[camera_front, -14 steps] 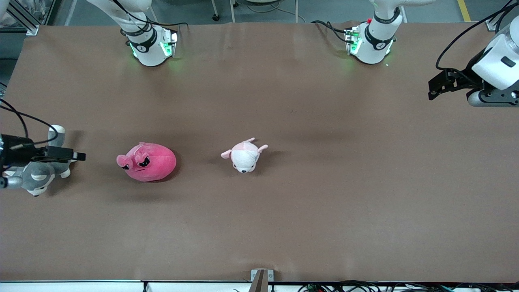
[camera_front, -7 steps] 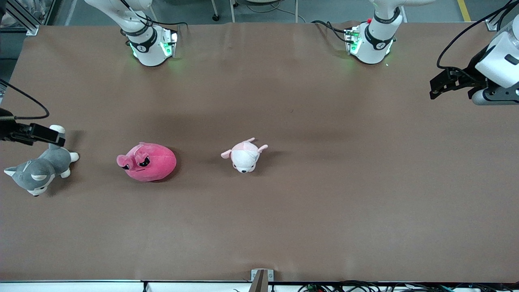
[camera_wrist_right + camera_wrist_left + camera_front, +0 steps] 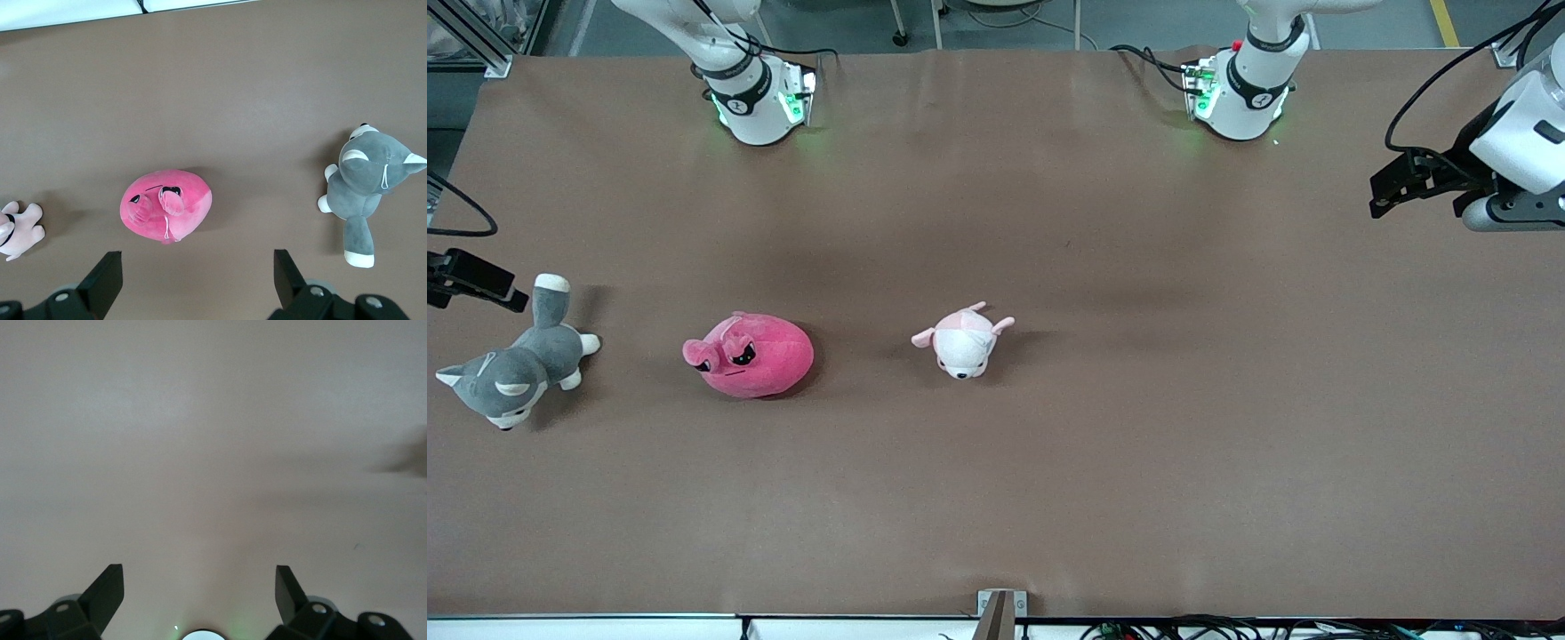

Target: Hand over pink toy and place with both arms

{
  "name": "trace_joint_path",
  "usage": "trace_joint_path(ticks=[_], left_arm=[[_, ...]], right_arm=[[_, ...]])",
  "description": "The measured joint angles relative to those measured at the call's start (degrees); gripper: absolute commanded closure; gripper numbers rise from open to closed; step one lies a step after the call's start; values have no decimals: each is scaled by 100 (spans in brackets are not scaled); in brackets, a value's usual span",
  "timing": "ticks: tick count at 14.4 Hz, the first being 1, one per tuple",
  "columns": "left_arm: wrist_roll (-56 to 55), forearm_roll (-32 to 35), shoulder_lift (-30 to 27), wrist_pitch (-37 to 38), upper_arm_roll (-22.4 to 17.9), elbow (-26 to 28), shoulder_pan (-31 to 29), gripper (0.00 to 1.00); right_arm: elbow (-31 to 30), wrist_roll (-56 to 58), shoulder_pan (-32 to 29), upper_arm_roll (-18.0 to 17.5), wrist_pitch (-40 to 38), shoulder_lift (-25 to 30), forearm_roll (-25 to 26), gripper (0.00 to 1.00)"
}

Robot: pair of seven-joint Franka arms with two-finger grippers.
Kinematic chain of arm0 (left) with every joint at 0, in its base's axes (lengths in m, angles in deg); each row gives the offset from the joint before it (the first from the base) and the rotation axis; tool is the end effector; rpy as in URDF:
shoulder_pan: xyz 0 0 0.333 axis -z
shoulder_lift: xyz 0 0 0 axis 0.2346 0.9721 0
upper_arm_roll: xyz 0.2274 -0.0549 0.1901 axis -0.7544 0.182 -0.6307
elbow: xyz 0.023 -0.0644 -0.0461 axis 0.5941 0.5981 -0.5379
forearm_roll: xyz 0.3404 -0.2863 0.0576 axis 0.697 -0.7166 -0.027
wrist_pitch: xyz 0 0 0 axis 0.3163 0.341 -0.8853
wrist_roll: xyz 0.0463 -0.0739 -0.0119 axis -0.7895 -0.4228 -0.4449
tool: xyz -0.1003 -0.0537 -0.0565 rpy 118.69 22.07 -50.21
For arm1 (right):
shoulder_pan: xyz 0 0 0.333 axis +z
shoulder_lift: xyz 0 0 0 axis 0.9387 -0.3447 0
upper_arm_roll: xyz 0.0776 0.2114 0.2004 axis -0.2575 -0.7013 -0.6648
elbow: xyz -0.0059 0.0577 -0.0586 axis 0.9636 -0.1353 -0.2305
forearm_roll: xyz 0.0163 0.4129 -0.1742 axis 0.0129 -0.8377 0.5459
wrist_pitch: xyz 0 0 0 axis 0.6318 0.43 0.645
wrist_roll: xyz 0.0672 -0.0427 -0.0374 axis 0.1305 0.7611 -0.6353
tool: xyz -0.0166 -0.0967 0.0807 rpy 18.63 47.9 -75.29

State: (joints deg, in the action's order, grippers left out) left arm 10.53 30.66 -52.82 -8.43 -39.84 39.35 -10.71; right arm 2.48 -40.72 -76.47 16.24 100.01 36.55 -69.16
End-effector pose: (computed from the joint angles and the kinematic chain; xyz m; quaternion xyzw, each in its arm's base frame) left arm 0.5869 -0.0696 0.6059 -0.9996 0.0110 0.0240 0.0116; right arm 0.6693 -0.0530 0.5981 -0.9983 0.0439 -0.0260 0.0269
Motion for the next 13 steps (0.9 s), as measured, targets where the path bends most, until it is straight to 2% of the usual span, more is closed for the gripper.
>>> trace_joint_path(ticks=[6,9,11,13], left_arm=[[-2,0,0,-3,-8,4,-22,0],[-2,0,0,-3,-8,4,-23,0],[-2,0,0,-3,-7,4,-23,0],[-2,0,-1,-4,-4,5,-23,0]], right_arm=[[47,0,39,33,2,129,0,0],[46,11,354,389,1,173,0,0],[-3,25,423,461,-17,250,0,0],[-318,33,431,480,60,468,0,0]])
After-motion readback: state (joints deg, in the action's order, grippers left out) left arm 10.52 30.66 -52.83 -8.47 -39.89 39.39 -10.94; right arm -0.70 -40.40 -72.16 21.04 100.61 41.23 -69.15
